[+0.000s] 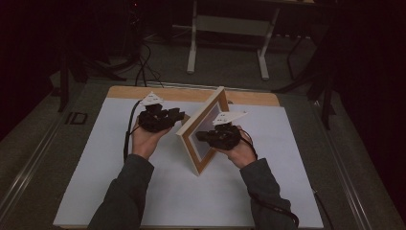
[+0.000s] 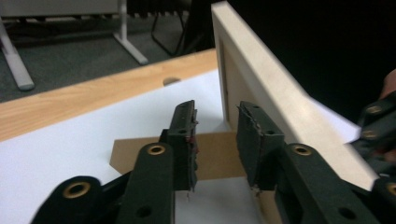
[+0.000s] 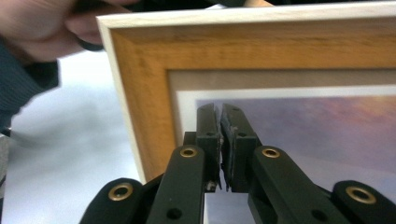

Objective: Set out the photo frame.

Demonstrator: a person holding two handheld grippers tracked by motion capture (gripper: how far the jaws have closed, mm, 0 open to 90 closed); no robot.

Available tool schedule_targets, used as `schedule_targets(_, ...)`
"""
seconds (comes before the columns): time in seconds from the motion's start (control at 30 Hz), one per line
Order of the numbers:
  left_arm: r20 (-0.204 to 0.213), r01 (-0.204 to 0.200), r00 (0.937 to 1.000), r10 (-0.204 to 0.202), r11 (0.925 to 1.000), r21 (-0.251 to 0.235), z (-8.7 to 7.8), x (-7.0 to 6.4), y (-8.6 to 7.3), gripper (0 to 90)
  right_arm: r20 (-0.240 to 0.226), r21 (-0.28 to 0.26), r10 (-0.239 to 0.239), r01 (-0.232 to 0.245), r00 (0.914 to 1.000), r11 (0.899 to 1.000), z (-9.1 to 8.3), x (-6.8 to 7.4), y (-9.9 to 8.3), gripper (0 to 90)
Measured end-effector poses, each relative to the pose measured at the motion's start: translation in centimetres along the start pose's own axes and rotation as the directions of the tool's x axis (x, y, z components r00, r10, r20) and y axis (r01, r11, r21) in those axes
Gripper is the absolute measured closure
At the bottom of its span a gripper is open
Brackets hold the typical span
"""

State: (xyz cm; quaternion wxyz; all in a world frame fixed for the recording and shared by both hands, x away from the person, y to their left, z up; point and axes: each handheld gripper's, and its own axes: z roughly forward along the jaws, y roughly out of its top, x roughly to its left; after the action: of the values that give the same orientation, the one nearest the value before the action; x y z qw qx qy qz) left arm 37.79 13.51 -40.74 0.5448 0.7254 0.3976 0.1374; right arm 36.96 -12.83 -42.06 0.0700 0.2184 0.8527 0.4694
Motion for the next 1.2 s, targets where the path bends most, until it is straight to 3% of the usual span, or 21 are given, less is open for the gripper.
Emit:
schedule_targets(0.2, -0.001, 0.010, 0.9999, -0.010, 0.9985, -0.054, -2.2, -1.2, 0.0, 58.9, 0.026, -0.004, 0.015, -0.015, 0.9996, 1.000, -1.0, -0.8, -0.7, 82.2)
schedule_targets(0.33, -0.009, -0.020, 0.9998, 0.020, 0.9988, -0.044, -3.0, -2.3, -0.4, 50.9, 0.040, -0.004, 0.032, -0.032, 0.9987, 0.999, -1.5, -1.3, -1.2, 80.6)
schedule_targets(0.43, -0.003, -0.015, 0.9999, 0.014, 0.9986, -0.051, -3.3, -2.7, -0.7, 45.9, 0.046, -0.002, 0.038, -0.038, 0.9982, 0.999, -1.6, -1.5, -1.5, 79.7)
schedule_targets(0.47, 0.022, 0.004, 0.9997, -0.003, 0.9980, -0.063, -3.6, -3.1, -0.9, 43.1, 0.053, -0.002, 0.040, -0.040, 0.9978, 0.999, -1.8, -1.7, -1.6, 78.5)
schedule_targets(0.57, 0.022, 0.016, 0.9997, -0.015, 0.9984, -0.054, -3.6, -3.9, -1.5, 36.3, 0.061, -0.010, 0.048, -0.047, 0.9970, 0.999, -2.0, -1.9, -1.8, 77.9)
schedule_targets(0.73, -0.038, 0.020, 0.9990, -0.022, 0.9992, -0.034, -2.8, -5.3, -2.8, 31.4, 0.072, -0.010, 0.050, -0.049, 0.9962, 0.999, -2.3, -2.1, -1.9, 77.5)
schedule_targets(0.87, -0.052, 0.024, 0.9983, -0.024, 0.9997, -0.009, -1.9, -6.0, -3.9, 35.9, 0.079, -0.009, 0.053, -0.053, 0.9954, 0.999, -2.5, -2.4, -2.1, 77.3)
schedule_targets(1.07, -0.081, 0.058, 0.9952, -0.054, 0.9973, 0.046, -0.8, -6.7, -5.2, 55.1, 0.088, -0.014, 0.064, -0.063, 0.9940, 0.998, -2.9, -2.8, -2.3, 77.3)
schedule_targets(1.2, -0.046, 0.062, 0.9971, -0.060, 0.9965, 0.055, -1.0, -6.5, -5.2, 66.0, 0.105, -0.027, 0.075, -0.072, 0.9916, 0.997, -3.3, -3.2, -2.5, 76.9)
